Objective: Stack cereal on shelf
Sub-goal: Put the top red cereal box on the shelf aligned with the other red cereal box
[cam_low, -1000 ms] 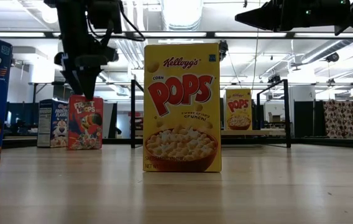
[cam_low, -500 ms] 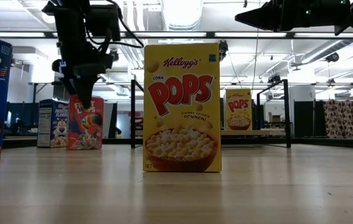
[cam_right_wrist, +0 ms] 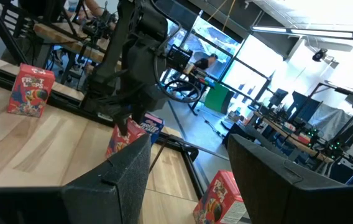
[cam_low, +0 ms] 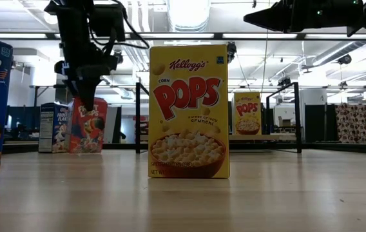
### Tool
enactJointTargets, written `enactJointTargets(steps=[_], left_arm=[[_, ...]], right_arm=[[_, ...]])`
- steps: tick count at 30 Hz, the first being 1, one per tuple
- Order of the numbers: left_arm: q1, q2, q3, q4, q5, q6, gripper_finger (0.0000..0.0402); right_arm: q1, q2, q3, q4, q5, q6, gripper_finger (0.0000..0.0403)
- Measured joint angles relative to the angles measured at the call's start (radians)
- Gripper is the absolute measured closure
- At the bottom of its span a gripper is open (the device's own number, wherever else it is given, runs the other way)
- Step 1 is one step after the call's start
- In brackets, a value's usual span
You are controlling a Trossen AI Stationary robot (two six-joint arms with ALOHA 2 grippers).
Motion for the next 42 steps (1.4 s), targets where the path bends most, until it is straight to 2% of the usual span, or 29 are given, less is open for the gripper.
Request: enactJointTargets(steps=[3,12,14,22,27,32,42], left_arm=[[-0.013,0.000,0.034,-0.013,0.005,0.006,0.0247],[-0.095,0.000,0.220,-0.093,0.188,0.153,0.0247],[-0.112,0.000,0.266,-0.091,0.194,0.194,0.0247],[-0.118,0.035,0.382,0.107,0.192,0.485,0.0247],[-0.114,0.111,0.432,0.222,0.192,0.692,0.0247],[-0.086,0.232,0.516,0.240,0.180,0.839,0.0247],[0.062,0.446,0.691,0.176,0.173,0.957,0.0247]], right_arm=[[0.000,0.000,0.000,0.000,0.000,0.000,0.0197],[0.000,0.000,0.000,-0.016,0.000,0.007,0.0197],[0.000,0.000,0.000,-0.017,0.000,0.021,0.0197],[0.000,-0.029,0.000,-0.067,0.000,0.052,0.0197],[0.000,-0.100,0.000,-0.159,-0.001,0.099,0.0197],[0.000,-0.193,0.000,-0.312,-0.001,0.160,0.0197],[0.000,-0.285,0.000,-0.463,-0.005,0.272,0.0197]])
